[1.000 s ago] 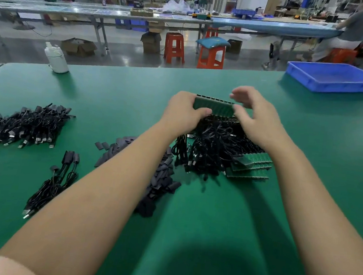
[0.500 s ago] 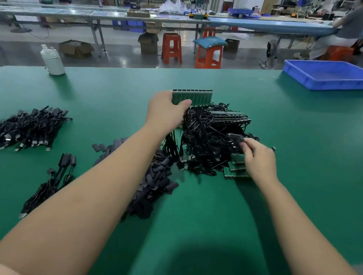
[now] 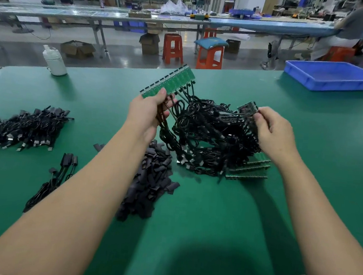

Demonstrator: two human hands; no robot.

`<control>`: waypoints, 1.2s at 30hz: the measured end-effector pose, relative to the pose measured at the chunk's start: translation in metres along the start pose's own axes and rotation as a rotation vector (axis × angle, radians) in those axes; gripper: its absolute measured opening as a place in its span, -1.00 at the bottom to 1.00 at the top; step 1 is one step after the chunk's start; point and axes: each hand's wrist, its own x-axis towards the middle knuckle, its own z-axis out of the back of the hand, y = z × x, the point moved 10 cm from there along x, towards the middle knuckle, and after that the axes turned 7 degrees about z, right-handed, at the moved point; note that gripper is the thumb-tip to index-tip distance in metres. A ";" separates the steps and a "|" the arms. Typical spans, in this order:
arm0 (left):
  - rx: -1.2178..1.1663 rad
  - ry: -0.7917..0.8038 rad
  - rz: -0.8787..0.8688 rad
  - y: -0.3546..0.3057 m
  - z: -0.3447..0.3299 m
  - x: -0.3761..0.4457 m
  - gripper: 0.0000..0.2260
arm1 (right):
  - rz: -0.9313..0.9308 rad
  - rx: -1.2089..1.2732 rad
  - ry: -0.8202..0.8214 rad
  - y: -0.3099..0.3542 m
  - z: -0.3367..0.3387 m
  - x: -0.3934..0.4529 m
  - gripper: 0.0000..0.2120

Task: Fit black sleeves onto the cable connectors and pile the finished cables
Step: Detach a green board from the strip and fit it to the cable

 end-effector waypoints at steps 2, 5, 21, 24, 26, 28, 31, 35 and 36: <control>-0.100 0.042 -0.003 -0.001 -0.008 -0.002 -0.78 | 0.045 -0.077 0.095 0.006 -0.009 0.000 -0.85; -0.136 0.196 0.052 -0.003 -0.027 -0.009 -0.88 | -0.069 -0.163 0.100 -0.010 -0.012 0.001 -0.82; 0.510 0.390 0.188 0.046 -0.037 -0.028 -0.78 | -0.320 0.166 -0.297 -0.025 0.044 0.019 -0.75; 0.296 0.520 0.230 0.044 -0.038 -0.036 -0.78 | -0.410 0.149 -0.319 -0.037 0.049 0.025 -0.78; 0.115 0.485 0.227 0.037 -0.031 -0.036 -0.77 | -0.421 0.136 -0.306 -0.040 0.050 0.027 -0.79; 0.001 0.384 0.191 0.029 -0.024 -0.032 -0.78 | -0.411 0.144 -0.269 -0.040 0.047 0.027 -0.78; 0.185 0.260 0.070 0.016 -0.017 -0.027 -0.66 | -0.406 0.217 -0.233 -0.039 0.045 0.024 -0.77; 0.385 0.294 0.034 0.016 -0.022 -0.033 -0.76 | -0.452 0.363 -0.341 -0.042 0.055 0.016 -0.79; 0.271 0.225 0.027 0.012 -0.016 -0.032 -0.71 | -0.448 0.361 -0.343 -0.041 0.055 0.014 -0.78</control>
